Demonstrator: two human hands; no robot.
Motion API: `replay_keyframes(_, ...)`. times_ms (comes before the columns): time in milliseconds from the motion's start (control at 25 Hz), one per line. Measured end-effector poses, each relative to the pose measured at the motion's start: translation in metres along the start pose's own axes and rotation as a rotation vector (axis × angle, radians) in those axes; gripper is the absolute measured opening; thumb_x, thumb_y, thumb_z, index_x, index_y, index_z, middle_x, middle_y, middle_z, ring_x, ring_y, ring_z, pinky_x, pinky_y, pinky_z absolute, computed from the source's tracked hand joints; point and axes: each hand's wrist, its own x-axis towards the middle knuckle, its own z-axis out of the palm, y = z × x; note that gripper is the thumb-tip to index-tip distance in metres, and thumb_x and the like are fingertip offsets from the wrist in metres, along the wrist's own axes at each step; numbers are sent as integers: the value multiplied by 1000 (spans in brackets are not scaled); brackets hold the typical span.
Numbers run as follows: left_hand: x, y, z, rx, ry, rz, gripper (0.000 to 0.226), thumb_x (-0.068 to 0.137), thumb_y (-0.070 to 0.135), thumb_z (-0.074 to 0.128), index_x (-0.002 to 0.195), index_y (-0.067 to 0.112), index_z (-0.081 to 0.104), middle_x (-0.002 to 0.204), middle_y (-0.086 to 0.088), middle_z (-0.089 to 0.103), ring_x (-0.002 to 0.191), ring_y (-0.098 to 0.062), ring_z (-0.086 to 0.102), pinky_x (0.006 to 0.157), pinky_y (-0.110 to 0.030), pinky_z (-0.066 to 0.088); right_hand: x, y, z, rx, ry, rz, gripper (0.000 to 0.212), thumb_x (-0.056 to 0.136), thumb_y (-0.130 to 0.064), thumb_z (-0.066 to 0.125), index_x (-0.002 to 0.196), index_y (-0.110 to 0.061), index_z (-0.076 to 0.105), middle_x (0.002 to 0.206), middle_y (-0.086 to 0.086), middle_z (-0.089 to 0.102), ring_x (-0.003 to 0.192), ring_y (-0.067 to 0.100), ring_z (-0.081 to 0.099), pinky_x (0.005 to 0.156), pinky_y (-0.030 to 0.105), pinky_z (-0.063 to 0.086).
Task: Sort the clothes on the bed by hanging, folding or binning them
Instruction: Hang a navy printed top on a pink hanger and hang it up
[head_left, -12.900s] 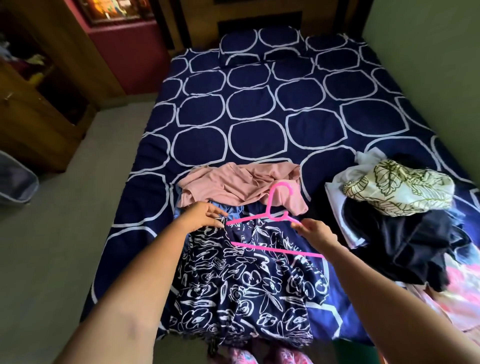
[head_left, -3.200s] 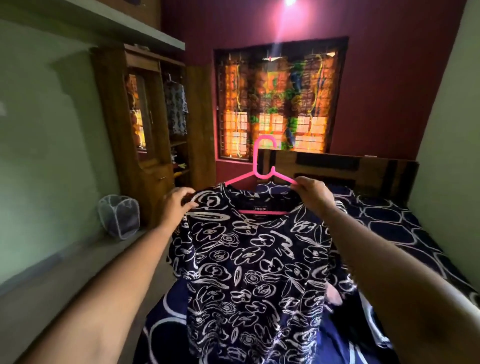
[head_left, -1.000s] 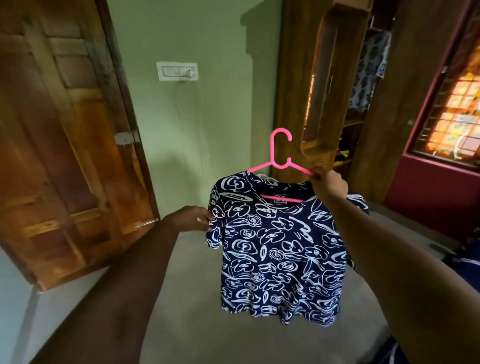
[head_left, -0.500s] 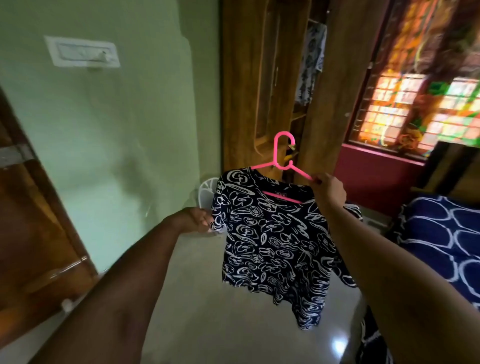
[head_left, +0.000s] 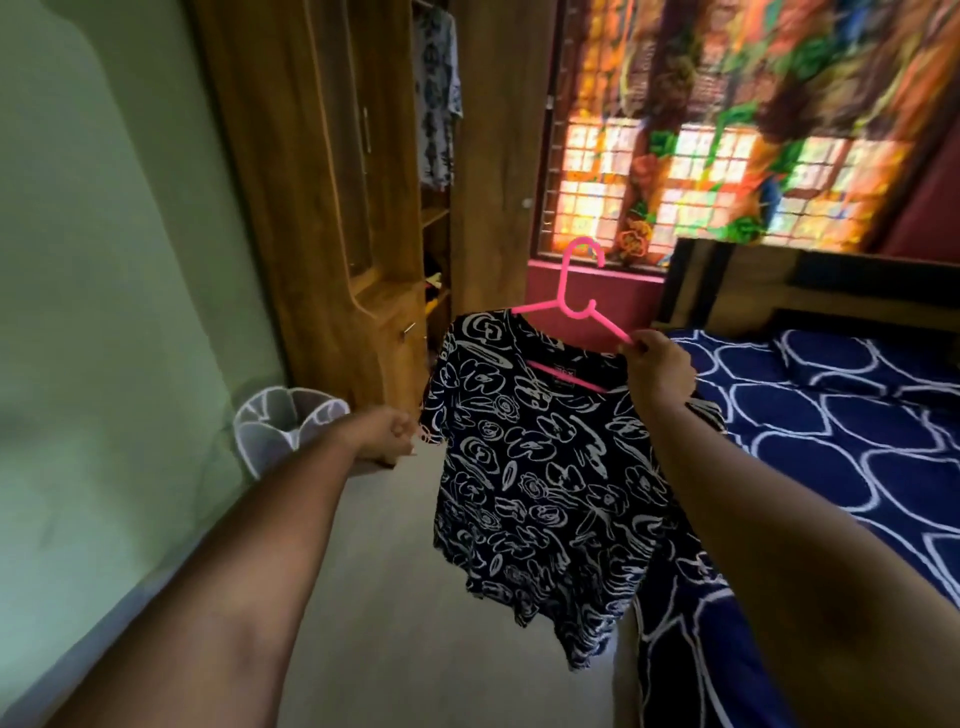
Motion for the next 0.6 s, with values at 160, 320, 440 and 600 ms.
replay_keyframes(160, 104, 48, 1, 18, -77, 85, 35, 87, 23, 69, 120, 24, 59, 113, 3, 61, 99, -12, 55, 78, -22, 44, 78, 41, 12, -29, 66, 16, 26, 89, -37, 62, 112, -27, 69, 104, 4, 71, 98, 28, 63, 79, 37, 46)
replay_keyframes(320, 202, 103, -3, 53, -81, 143, 33, 87, 21, 69, 118, 23, 61, 106, 4, 61, 102, -13, 57, 89, -28, 46, 162, 82, 22, -34, 60, 0, 26, 88, -39, 63, 110, -26, 70, 103, 3, 71, 96, 25, 64, 76, 37, 49)
replay_keyframes(440, 274, 146, -13, 146, -93, 166, 36, 87, 27, 68, 121, 29, 59, 111, 5, 62, 104, -13, 58, 90, -30, 47, 226, 110, 30, -41, 55, 14, 25, 87, -37, 64, 108, -25, 70, 101, 3, 71, 94, 24, 65, 75, 37, 51)
replay_keyframes(600, 354, 192, -16, 174, -96, 237, 35, 85, 29, 70, 119, 29, 61, 108, 8, 63, 103, -12, 58, 92, -32, 49, 291, 139, 35, -81, 105, 22, 22, 88, -36, 64, 106, -26, 71, 99, 1, 72, 92, 24, 66, 74, 36, 51)
